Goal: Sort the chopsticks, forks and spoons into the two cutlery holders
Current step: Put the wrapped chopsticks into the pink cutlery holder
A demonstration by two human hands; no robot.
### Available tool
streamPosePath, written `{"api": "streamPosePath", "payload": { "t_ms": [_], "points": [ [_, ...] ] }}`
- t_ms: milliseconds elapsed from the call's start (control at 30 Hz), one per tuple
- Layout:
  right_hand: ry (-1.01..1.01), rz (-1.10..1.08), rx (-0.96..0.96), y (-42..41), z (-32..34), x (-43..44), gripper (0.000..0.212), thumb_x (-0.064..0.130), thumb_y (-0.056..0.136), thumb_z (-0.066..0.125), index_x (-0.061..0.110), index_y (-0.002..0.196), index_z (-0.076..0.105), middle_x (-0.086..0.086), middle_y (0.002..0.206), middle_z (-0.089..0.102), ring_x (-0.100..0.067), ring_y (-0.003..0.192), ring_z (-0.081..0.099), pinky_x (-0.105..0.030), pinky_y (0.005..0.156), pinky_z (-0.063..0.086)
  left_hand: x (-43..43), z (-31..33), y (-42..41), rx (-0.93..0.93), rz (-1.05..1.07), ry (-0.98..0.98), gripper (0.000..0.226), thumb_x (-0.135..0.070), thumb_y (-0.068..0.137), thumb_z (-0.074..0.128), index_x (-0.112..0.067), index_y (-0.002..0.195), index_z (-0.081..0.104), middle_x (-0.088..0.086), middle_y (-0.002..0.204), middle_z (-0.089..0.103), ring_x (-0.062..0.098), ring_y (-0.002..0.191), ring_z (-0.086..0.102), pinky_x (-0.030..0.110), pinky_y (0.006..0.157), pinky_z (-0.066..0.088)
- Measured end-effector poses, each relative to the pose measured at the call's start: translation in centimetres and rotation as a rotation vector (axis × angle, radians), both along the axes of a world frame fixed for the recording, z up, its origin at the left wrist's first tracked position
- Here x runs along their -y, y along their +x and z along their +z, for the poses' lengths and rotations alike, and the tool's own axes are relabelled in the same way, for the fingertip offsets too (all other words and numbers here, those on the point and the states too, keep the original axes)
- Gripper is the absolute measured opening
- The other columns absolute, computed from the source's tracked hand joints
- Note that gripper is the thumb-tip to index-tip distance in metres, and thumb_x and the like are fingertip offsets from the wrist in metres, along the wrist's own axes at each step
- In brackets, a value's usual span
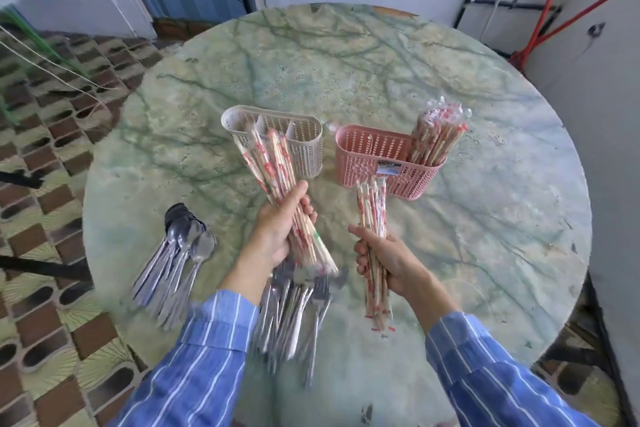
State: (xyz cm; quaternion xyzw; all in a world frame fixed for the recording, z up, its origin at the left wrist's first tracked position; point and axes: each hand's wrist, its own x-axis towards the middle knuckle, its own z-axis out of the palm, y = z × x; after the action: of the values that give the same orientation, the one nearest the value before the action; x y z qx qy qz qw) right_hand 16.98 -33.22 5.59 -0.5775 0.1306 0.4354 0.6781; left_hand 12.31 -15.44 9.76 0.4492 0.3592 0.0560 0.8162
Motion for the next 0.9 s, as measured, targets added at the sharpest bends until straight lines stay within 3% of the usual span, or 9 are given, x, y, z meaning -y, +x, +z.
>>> {"api": "streamPosePath", "payload": {
  "t_ms": [267,500,700,800,900],
  "points": [
    [0.067,-0.178,0.029,0.4,1.8,-7.8,0.019,0.021,0.088,0.069,0.01,0.087,0.053,-0.003,0.061,0.053,-0.016,0.048,0.05,-0.028,0.046,0.045,-11.6,5.0,11.8,0.183,0.156,0.224,0.026,-0.014,0.093,0.061,-0.014,0.068,0.05,-0.004,0.048,0.05,0.01,0.042,0.049,0.025,0.048,0.044],
    [0.073,-0.335,0.082,1.1,2.8,-11.3,0.022,0.021,0.088,0.068,0.004,0.095,0.054,-0.005,0.063,0.056,-0.017,0.05,0.051,-0.03,0.051,0.05,-13.3,4.4,18.3,0.27,0.037,0.362,0.014,-0.013,0.091,0.062,-0.008,0.087,0.05,0.001,0.057,0.052,0.011,0.043,0.049,0.026,0.047,0.044],
    [0.073,-0.422,0.137,2.2,2.9,-12.5,0.028,0.023,0.088,0.068,0.004,0.103,0.053,-0.006,0.066,0.057,-0.019,0.053,0.052,-0.033,0.056,0.051,-13.0,2.6,21.2,0.291,-0.074,0.502,0.013,-0.013,0.091,0.061,-0.013,0.087,0.049,0.001,0.059,0.054,0.007,0.044,0.051,0.022,0.048,0.044],
    [0.07,-0.471,0.158,2.7,2.9,-12.7,0.032,0.023,0.088,0.069,0.004,0.109,0.053,-0.007,0.066,0.058,-0.019,0.052,0.053,-0.031,0.054,0.05,-12.1,1.4,21.0,0.261,-0.079,0.508,0.024,-0.024,0.086,0.067,-0.007,0.098,0.054,0.006,0.068,0.061,0.008,0.053,0.056,0.023,0.057,0.048],
    [0.067,-0.513,0.193,3.5,3.1,-12.8,0.032,0.023,0.088,0.068,0.003,0.109,0.054,-0.006,0.066,0.058,-0.019,0.053,0.054,-0.033,0.056,0.049,-11.5,-0.2,20.3,0.24,-0.114,0.582,0.048,-0.041,0.079,0.065,-0.008,0.113,0.056,0.013,0.095,0.069,0.019,0.078,0.065,0.032,0.075,0.053]
  ]
}}
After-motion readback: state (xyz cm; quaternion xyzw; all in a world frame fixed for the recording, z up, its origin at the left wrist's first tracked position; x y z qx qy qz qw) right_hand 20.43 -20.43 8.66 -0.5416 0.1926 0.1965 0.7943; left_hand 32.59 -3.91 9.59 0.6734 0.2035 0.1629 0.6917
